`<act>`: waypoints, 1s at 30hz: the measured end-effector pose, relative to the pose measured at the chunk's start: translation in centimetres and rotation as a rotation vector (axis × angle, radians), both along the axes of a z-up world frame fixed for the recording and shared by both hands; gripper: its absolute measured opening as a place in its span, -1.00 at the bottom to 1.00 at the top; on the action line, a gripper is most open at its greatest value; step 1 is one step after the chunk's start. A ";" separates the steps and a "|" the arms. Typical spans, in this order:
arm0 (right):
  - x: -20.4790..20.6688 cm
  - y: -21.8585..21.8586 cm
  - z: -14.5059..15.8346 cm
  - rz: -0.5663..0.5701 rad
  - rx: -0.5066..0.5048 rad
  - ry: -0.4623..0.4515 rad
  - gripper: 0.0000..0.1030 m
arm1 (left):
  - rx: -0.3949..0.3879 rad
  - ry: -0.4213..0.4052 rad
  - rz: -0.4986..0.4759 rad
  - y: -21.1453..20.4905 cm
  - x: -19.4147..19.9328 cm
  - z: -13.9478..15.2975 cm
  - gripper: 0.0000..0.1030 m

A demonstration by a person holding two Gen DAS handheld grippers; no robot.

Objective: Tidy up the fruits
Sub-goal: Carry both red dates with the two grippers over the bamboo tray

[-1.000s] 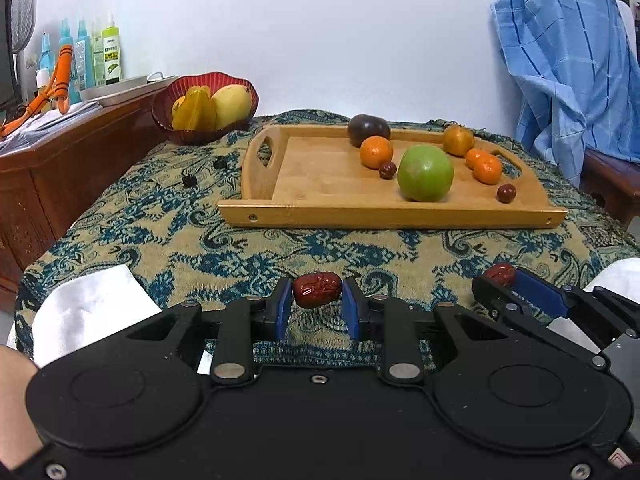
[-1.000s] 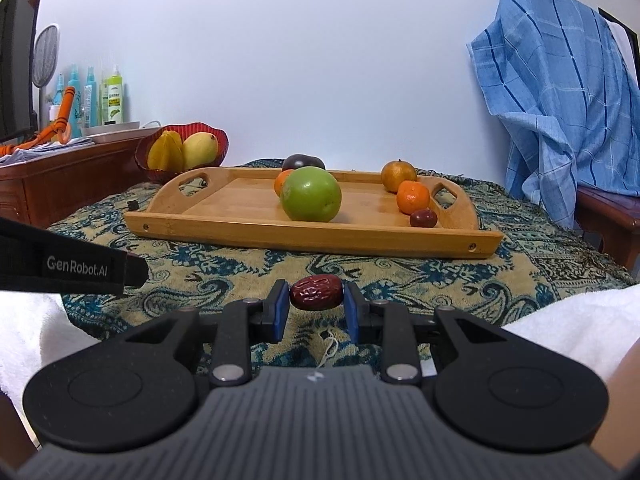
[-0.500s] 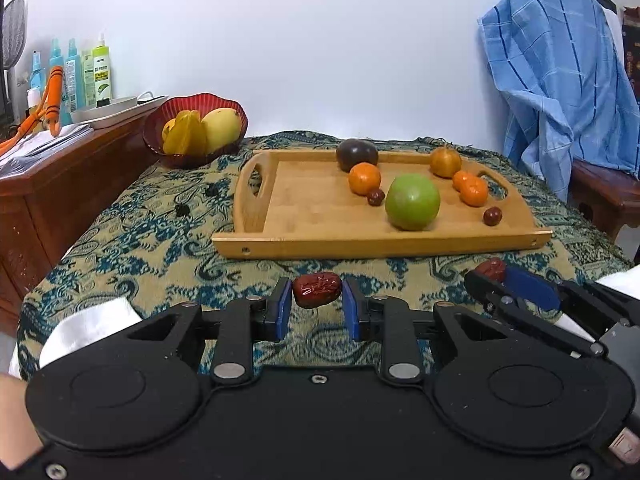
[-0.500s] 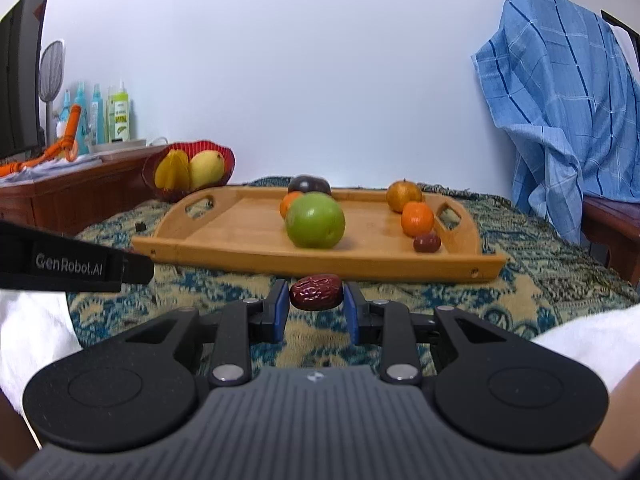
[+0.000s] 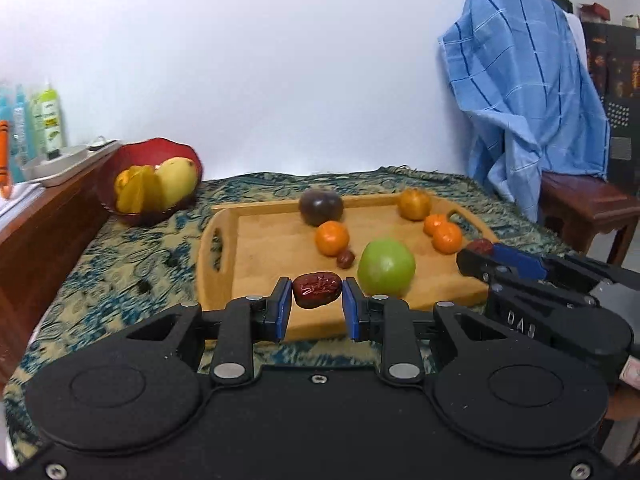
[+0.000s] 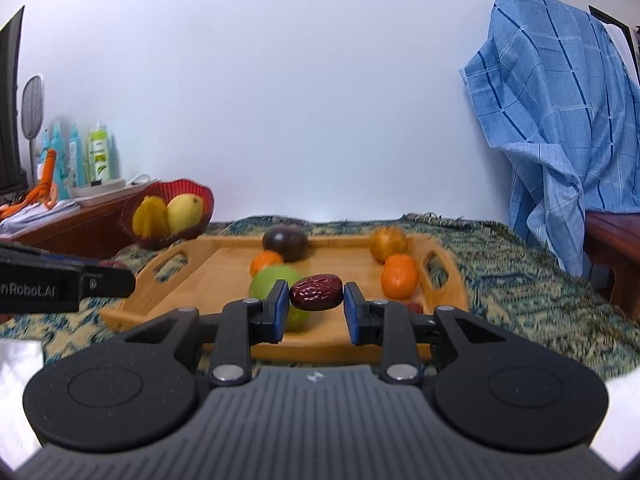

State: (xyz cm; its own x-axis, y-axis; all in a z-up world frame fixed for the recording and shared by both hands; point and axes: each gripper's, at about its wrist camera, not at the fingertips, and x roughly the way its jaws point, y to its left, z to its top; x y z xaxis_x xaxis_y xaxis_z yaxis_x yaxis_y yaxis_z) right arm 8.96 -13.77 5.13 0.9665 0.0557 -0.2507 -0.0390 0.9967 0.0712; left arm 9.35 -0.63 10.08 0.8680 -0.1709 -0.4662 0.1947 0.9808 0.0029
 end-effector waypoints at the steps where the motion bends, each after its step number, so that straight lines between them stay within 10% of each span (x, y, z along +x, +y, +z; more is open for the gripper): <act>1: 0.7 -0.3 0.3 -0.005 0.002 -0.006 -0.34 | -0.003 0.003 -0.006 0.0 0.6 0.0 -0.50; 30: 19.0 -1.8 0.1 -0.024 0.030 0.144 -0.34 | -0.051 0.087 0.054 3.0 22.8 -4.1 -0.50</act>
State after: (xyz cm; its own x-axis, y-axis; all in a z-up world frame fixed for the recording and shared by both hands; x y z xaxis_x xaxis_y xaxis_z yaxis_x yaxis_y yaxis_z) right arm 27.96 -15.58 5.27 0.9218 0.0421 -0.3853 -0.0021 0.9946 0.1037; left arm 32.19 2.36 6.01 0.8331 -0.1503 -0.5323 0.1387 0.9884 -0.0620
